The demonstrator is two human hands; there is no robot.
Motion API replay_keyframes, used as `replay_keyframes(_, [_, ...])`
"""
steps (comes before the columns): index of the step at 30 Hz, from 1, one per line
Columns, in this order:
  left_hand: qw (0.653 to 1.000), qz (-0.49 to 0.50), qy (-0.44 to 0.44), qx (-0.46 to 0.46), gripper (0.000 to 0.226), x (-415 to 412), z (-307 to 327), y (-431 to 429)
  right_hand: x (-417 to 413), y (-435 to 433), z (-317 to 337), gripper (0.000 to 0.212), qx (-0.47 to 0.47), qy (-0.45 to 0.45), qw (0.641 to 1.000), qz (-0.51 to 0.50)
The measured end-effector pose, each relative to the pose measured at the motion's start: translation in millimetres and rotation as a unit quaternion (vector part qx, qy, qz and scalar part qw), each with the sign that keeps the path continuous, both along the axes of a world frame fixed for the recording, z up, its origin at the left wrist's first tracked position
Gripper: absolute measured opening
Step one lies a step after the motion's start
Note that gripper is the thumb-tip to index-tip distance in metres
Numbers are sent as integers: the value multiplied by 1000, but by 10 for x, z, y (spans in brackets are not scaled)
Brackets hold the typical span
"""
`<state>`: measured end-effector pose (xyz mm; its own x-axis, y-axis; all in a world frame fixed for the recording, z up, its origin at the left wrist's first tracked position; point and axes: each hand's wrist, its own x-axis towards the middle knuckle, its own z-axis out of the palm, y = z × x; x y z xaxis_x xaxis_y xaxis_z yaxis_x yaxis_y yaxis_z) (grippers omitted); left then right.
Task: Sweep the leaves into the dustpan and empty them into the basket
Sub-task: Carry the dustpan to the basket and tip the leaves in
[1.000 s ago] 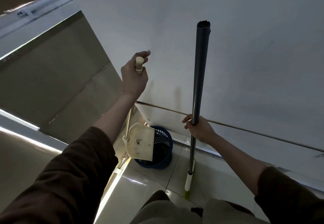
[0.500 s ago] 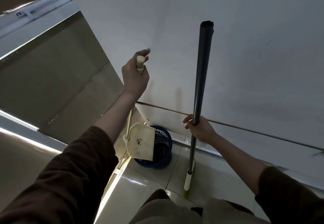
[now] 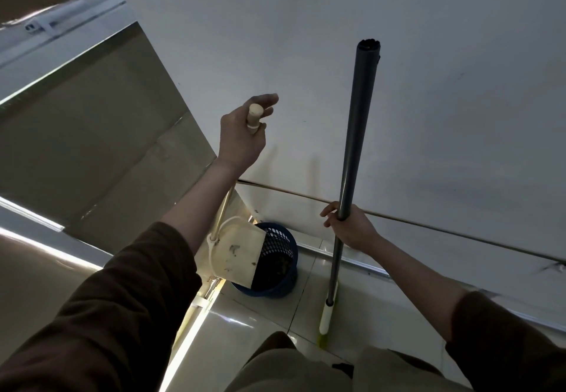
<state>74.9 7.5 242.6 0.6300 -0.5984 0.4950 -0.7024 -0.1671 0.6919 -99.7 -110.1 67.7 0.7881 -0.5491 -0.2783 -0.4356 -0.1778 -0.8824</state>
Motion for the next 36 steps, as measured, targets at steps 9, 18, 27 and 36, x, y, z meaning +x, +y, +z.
replay_keyframes(9, [998, 54, -1, -19, 53, -51, 55, 41, -47, 5, -32, 23, 9, -5, 1000, -8])
replay_keyframes(18, [996, 36, 17, -76, 52, -51, 344, 160, -119, -77, 9, 23, -14, -11, 1000, -6])
replay_keyframes(27, [992, -40, 64, -100, 57, -107, 843, 199, -279, -202, 112, 17, -8, -26, 999, -39])
replay_keyframes(36, [977, -172, 125, -31, 54, -183, 829, 85, -664, -469, 165, 12, -40, -2, 996, -78])
